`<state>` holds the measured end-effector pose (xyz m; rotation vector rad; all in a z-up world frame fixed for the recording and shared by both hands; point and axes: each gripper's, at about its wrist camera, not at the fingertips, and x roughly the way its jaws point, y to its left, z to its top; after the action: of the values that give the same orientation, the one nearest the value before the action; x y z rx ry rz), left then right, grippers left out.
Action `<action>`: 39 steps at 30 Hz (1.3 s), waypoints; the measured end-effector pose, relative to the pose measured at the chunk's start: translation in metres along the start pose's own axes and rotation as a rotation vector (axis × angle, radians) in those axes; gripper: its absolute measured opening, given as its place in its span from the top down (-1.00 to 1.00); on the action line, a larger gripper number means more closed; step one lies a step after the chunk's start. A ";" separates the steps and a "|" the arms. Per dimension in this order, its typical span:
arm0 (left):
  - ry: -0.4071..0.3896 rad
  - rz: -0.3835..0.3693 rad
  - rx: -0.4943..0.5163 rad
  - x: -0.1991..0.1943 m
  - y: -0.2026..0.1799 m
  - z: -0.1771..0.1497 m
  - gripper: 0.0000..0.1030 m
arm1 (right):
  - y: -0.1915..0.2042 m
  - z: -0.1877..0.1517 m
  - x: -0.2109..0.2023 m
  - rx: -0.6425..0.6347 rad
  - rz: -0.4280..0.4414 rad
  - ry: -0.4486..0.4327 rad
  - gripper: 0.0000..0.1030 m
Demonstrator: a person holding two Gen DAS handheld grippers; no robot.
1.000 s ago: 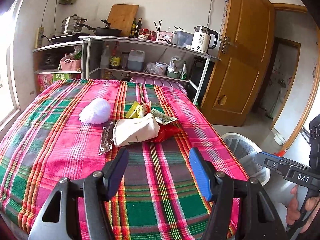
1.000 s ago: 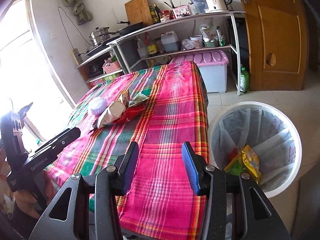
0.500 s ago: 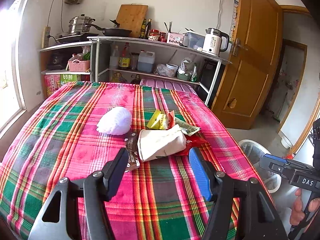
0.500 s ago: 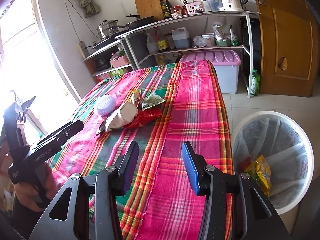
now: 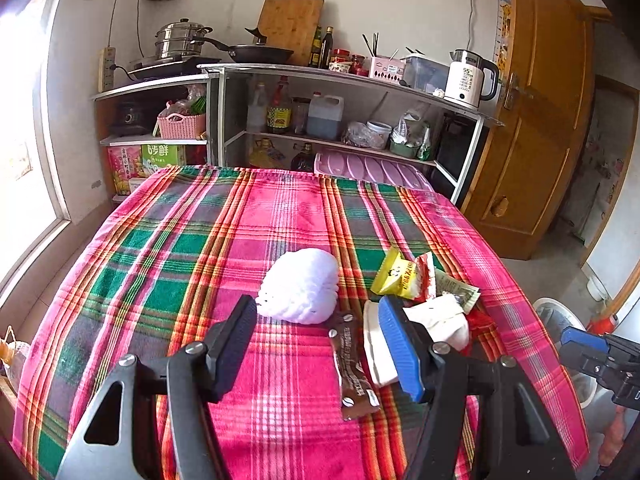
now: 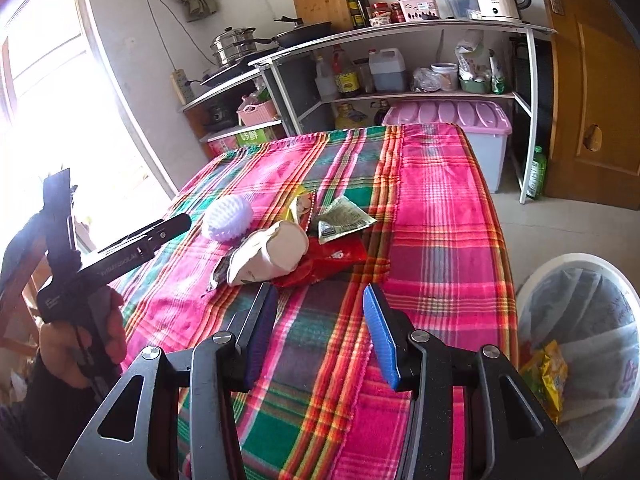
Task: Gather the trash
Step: 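Grasp the white foam mesh net with the left tool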
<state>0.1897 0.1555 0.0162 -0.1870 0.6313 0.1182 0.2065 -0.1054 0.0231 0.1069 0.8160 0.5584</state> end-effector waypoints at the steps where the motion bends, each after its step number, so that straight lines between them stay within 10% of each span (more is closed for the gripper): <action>1: 0.011 0.004 -0.002 0.005 0.003 0.002 -0.27 | 0.003 0.002 0.004 -0.006 0.006 0.002 0.10; 17: 0.141 -0.020 0.006 0.077 0.013 0.014 -0.27 | 0.003 0.026 0.061 0.046 0.109 0.063 0.02; 20: 0.175 -0.024 0.006 0.080 0.011 0.010 0.02 | 0.002 0.027 0.075 0.063 0.128 0.098 -0.13; 39: 0.091 -0.081 -0.038 0.029 0.016 -0.006 0.41 | 0.000 0.039 0.115 0.126 0.141 0.243 -0.15</action>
<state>0.2065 0.1717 -0.0080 -0.2559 0.7110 0.0436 0.2978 -0.0418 -0.0264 0.2166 1.0862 0.6613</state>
